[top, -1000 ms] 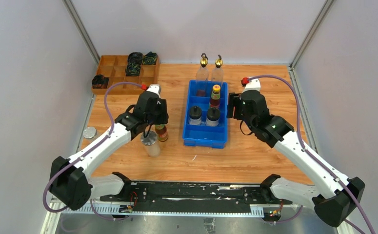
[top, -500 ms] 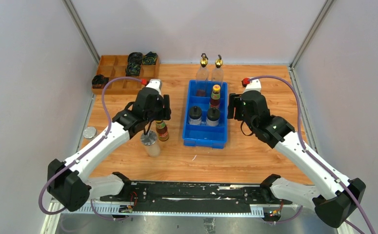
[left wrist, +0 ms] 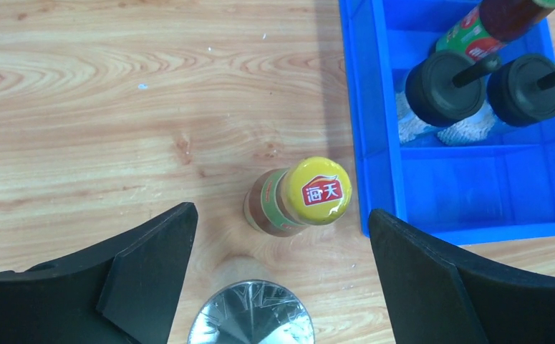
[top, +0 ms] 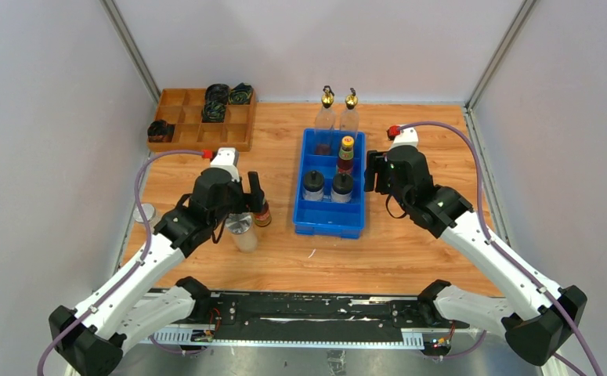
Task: Organize the condiment bottles
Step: Move the bottle to the center of the board, then pick up the bottle from the center of the board.
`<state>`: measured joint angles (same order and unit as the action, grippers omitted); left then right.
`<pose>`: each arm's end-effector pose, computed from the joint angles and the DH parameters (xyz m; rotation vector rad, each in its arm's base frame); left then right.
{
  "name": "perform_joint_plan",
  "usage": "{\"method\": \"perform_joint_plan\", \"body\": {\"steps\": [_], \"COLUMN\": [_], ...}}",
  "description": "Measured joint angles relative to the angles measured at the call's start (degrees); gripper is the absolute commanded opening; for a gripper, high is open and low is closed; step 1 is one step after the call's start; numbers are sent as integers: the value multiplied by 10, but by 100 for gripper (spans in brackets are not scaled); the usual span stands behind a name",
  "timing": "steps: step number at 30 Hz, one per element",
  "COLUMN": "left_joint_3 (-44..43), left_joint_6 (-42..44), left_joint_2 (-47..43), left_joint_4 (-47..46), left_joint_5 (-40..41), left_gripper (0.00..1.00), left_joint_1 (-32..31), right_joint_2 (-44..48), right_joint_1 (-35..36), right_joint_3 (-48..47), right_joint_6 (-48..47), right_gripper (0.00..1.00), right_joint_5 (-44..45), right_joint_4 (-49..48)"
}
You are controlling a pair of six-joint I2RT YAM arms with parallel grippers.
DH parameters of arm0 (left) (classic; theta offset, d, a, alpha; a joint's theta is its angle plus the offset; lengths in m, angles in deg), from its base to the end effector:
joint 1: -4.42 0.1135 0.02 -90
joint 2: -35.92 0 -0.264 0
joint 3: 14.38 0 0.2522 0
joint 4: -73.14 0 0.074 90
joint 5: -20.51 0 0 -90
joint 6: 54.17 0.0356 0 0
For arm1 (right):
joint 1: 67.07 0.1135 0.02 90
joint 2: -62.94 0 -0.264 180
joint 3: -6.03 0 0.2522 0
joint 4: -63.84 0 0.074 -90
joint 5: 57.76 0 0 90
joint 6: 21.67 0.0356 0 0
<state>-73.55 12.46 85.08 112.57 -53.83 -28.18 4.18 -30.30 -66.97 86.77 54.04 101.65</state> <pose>0.1653 -0.0943 0.3039 0.0008 2.0787 -0.3163 0.1887 0.1245 0.3585 -0.0677 1.9588 0.2581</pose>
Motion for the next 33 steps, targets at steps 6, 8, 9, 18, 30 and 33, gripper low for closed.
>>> {"method": "perform_joint_plan", "body": {"steps": [6, 8, 9, 18, 30, 33], "left_joint_3": [28, 28, 28, 29, -7, -54], "left_joint_6": [6, 7, 8, 20, 35, 41], "left_joint_2": [10, 20, 26, 62, 83, 107], "left_joint_4": [-13, -20, -24, -67, -43, -13], "left_joint_5": [0, 0, 0, -7, -10, -15], "left_gripper": [82, 73, 68, 48, 44, 44], "left_joint_1": [-3, -5, -7, -17, -19, -21], "right_joint_2": [-2, -2, -2, -2, -1, 0], "right_joint_1": [0, 0, 0, 0, 0, 0], "right_joint_3": [1, 1, 2, 7, 20, 20], "right_joint_6": [2, 2, 2, 2, 2, 2], "right_gripper": [70, 70, 70, 70, 69, 69], "right_joint_5": [-9, -9, -9, -9, -8, -8], "right_joint_4": [0, 0, 0, 1, 2, 2]}}
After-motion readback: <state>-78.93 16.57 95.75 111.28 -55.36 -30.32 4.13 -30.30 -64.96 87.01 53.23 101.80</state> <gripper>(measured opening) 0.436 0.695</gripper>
